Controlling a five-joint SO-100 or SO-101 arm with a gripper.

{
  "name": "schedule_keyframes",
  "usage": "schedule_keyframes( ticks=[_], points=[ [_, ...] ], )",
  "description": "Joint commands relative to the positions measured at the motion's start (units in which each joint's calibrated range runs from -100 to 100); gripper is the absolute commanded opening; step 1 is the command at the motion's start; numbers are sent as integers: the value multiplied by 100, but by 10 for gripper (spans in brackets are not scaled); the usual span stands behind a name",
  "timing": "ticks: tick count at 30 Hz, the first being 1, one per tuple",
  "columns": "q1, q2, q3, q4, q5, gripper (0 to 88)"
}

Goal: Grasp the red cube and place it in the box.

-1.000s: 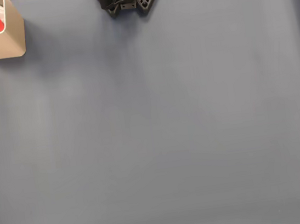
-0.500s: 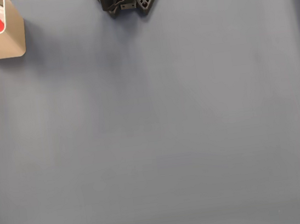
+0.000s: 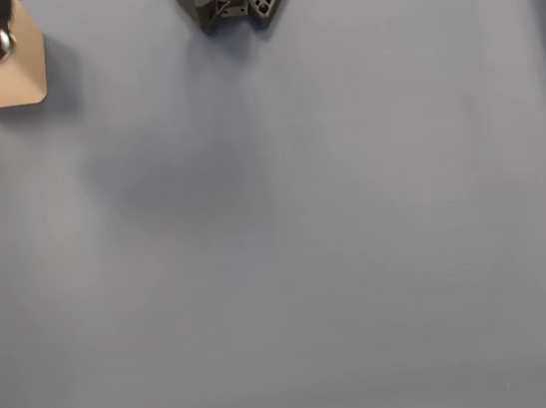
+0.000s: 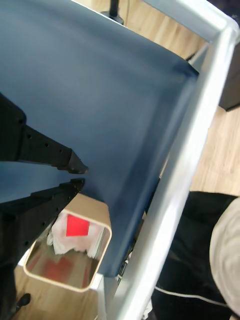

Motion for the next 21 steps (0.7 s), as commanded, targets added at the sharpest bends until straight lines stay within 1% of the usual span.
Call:
schedule_keyframes(
  ticks=[1,12,21],
  points=[
    [-622,-286,-79,-97,68,0],
    [-2397,-1126,770,-171,-5,0],
    [-3470,-1716,1518,-425,0,0]
  ],
)
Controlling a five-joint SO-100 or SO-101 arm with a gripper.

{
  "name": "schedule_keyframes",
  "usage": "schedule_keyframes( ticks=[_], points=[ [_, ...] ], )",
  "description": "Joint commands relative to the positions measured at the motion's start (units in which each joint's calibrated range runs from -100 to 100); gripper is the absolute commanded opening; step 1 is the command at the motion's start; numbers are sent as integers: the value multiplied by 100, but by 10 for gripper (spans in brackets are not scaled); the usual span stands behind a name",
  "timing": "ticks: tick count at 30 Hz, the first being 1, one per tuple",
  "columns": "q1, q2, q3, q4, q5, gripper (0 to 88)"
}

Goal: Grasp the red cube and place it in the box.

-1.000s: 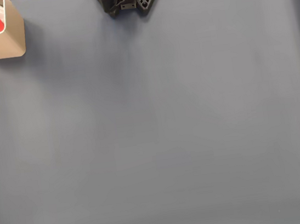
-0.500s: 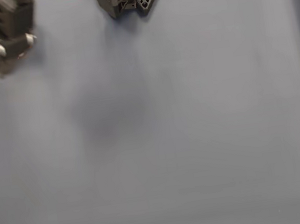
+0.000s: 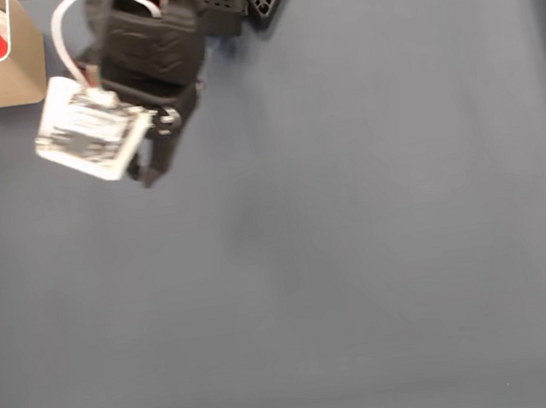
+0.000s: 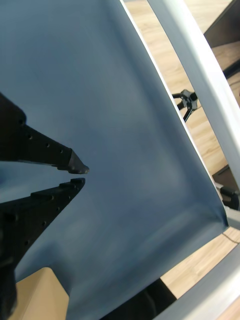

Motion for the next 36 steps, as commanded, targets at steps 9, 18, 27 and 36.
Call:
schedule_keyframes(
  ticks=[9,18,27,36],
  points=[
    [-961,-1002,1003,-556,59,0],
    [-1459,-2198,2809,-1032,117,0],
    [-1814,-3688,4433,-999,68,0],
    [-1828,-5179,5839,-966,88,0]
  ],
)
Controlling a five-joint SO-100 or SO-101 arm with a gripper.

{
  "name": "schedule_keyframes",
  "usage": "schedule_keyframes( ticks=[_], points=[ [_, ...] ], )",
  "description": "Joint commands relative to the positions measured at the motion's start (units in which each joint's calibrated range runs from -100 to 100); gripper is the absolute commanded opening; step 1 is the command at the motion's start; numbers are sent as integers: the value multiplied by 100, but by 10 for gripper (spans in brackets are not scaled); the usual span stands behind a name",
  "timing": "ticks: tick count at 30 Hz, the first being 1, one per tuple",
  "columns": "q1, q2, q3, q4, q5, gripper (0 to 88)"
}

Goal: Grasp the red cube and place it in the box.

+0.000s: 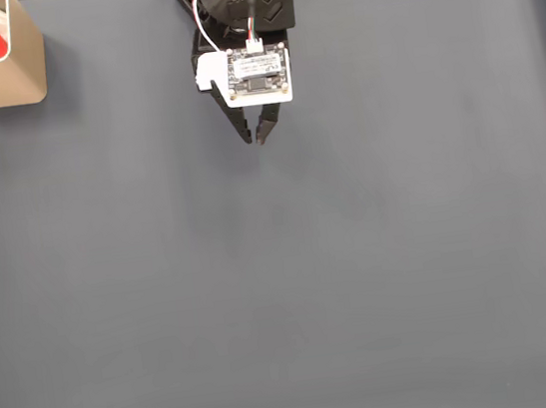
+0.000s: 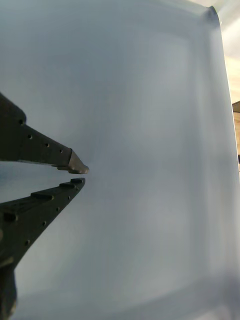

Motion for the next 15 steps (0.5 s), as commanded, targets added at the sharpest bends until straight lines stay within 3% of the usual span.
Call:
schedule_keyframes(
  ticks=[1,15],
  points=[
    [-33,-576,261,-19,0,0],
    [-161,-1711,1356,276,-234,0]
  ],
)
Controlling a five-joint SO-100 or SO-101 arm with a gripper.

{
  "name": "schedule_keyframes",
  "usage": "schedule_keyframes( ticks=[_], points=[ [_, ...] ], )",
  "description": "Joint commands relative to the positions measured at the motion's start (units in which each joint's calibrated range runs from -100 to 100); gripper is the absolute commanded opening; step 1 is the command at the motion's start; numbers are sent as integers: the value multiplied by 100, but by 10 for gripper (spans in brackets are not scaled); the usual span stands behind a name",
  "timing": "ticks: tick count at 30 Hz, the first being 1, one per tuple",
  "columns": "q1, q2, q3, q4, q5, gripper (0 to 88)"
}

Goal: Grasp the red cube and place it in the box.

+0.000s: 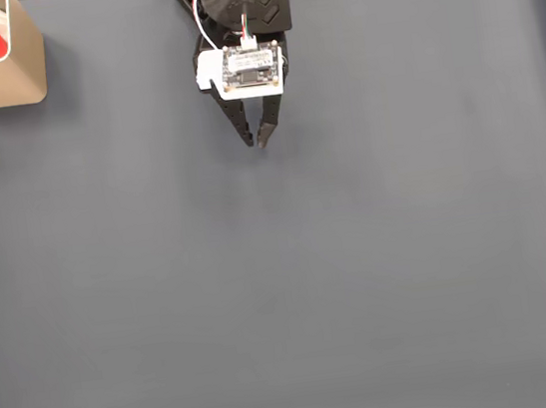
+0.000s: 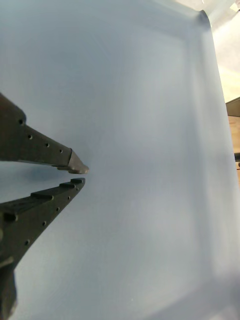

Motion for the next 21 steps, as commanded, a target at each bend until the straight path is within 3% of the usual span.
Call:
schedule_keyframes(
  ticks=[1,21],
  points=[
    [-166,-113,99,150,-98,0],
    [-251,-130,108,1511,527,0]
  ],
)
